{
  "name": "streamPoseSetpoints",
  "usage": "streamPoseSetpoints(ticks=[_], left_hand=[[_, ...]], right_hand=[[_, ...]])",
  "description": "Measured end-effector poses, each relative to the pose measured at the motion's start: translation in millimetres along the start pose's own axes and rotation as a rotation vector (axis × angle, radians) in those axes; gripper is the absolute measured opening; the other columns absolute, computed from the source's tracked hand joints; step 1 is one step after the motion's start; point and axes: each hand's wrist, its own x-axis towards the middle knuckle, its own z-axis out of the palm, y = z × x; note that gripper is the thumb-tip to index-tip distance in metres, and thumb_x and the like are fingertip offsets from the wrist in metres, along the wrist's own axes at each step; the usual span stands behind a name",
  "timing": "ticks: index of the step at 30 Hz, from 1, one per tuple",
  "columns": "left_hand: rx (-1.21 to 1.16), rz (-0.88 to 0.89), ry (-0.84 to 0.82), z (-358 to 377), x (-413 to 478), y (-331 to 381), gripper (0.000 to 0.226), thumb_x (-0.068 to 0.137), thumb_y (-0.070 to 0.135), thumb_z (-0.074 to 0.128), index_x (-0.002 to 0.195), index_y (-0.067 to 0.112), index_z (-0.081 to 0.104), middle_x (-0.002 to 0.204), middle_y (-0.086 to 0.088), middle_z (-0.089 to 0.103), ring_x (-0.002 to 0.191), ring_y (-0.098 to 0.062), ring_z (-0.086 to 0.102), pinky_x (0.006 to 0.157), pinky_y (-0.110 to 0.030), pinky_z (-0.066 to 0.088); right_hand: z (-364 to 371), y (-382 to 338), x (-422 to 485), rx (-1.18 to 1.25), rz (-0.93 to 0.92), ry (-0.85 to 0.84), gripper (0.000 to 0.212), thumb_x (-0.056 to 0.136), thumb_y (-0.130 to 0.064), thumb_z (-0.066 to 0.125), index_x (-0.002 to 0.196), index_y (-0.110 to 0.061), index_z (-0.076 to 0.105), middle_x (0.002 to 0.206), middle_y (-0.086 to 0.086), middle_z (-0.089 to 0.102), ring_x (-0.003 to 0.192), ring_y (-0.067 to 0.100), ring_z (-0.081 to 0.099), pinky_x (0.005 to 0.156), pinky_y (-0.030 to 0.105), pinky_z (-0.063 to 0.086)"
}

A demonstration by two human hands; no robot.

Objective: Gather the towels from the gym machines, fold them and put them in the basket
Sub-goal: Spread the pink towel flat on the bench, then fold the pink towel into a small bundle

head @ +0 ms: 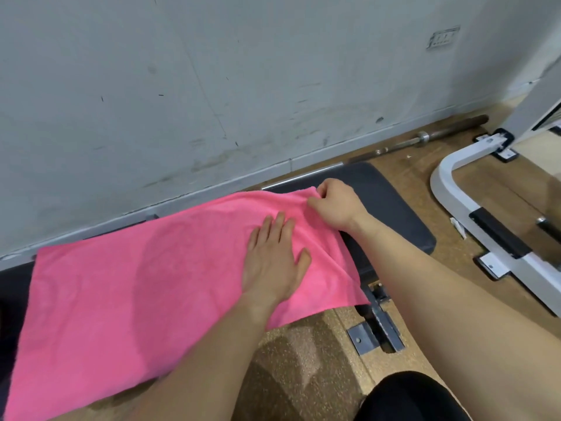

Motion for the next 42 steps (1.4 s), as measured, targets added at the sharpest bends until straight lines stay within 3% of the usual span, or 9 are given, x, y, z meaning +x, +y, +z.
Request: streamPoseSetpoints(ticks=[6,10,12,17,22,28,33,37,42], left_hand=[[0.026,0.038,-0.01,2.4,-0.9,-2.5,0.064,0.097,0.056,0.025,0.155,0.03,0.021,0.166,-0.002,0.01,0.153,-0.026,0.006,0.124,-0.048,0.008],[-0.004,0.032,-0.016,1.5,-0.7,-2.0,0.062,0.096,0.055,0.027,0.154,0.033,0.023,0.166,-0.001,0.01,0.153,-0.025,0.005,0.124,-0.046,0.006],[-0.025,0.031,-0.006,0.8,-1.7,-1.9,0.062,0.095,0.054,0.03,0.153,0.033,0.027,0.166,-0.002,0.013,0.153,-0.025,0.007,0.124,-0.047,0.008],[-0.031,0.025,-0.013,-0.7,-2.2,-1.2,0.063,0.095,0.054,0.031,0.154,0.032,0.025,0.166,-0.002,0.012,0.153,-0.026,0.007,0.124,-0.048,0.008],[-0.001,0.02,-0.039,0.6,0.0,-1.3,0.067,0.095,0.057,0.024,0.157,0.034,0.013,0.167,0.0,0.002,0.153,-0.026,0.0,0.123,-0.049,0.006],[-0.062,-0.002,-0.101,-5.5,2.5,-2.4,0.067,0.094,0.059,0.034,0.156,0.038,0.016,0.166,0.008,0.0,0.153,-0.021,-0.002,0.123,-0.046,0.004],[-0.136,-0.032,0.094,-22.8,35.3,0.9,0.047,0.092,0.041,0.049,0.139,0.032,0.051,0.154,0.003,0.04,0.14,-0.022,0.034,0.116,-0.04,0.026],[0.002,0.091,-0.021,-17.2,81.9,4.9,0.058,0.101,0.046,0.034,0.156,0.029,0.024,0.165,0.001,0.015,0.152,-0.023,0.011,0.122,-0.047,0.008],[0.1,0.084,-0.211,-3.3,121.7,2.7,0.064,0.101,0.057,0.018,0.158,0.032,0.001,0.167,0.002,-0.005,0.153,-0.023,-0.001,0.121,-0.055,-0.001]], right_hand=[[-7.5,-13.1,9.5,0.183,0.062,-0.115,0.038,0.095,-0.024,0.058,0.126,-0.001,0.061,0.121,0.015,0.065,0.105,0.025,0.061,0.097,0.04,0.049],[-13.8,-20.9,19.8,0.241,0.053,-0.118,0.019,0.094,-0.011,0.057,0.095,-0.014,0.075,0.095,0.001,0.073,0.095,0.021,0.068,0.079,0.029,0.054],[-16.6,-21.0,22.9,0.278,0.056,-0.099,0.021,0.092,-0.009,0.058,0.086,-0.018,0.076,0.093,-0.001,0.074,0.093,0.017,0.068,0.084,0.03,0.055],[-17.9,-10.6,32.8,0.242,0.03,0.07,0.022,0.091,-0.02,0.057,0.099,-0.016,0.078,0.105,0.002,0.075,0.102,0.017,0.066,0.097,0.036,0.05],[-8.6,10.8,35.2,-0.12,0.006,-0.094,0.065,0.093,-0.021,0.051,0.153,-0.036,0.034,0.161,0.003,0.032,0.146,0.034,0.027,0.12,0.05,0.024],[17.1,29.1,-25.3,-0.365,-0.136,0.199,0.055,0.091,-0.027,0.047,0.145,-0.018,0.047,0.15,0.006,0.045,0.133,0.033,0.041,0.106,0.048,0.036],[31.7,49.7,-61.8,-0.514,-0.223,0.09,0.061,0.098,-0.042,0.035,0.154,-0.017,0.033,0.161,0.005,0.031,0.147,0.025,0.027,0.121,0.045,0.02],[30.8,60.3,-57.9,-0.613,-0.209,-0.09,0.07,0.102,-0.058,0.015,0.16,-0.023,-0.001,0.167,0.001,-0.01,0.153,0.018,-0.013,0.122,0.045,-0.009],[19.4,71.4,-46.8,-0.685,-0.231,-0.141,0.072,0.1,-0.063,0.009,0.158,-0.026,-0.012,0.165,-0.001,-0.02,0.152,0.015,-0.02,0.122,0.048,-0.014]])
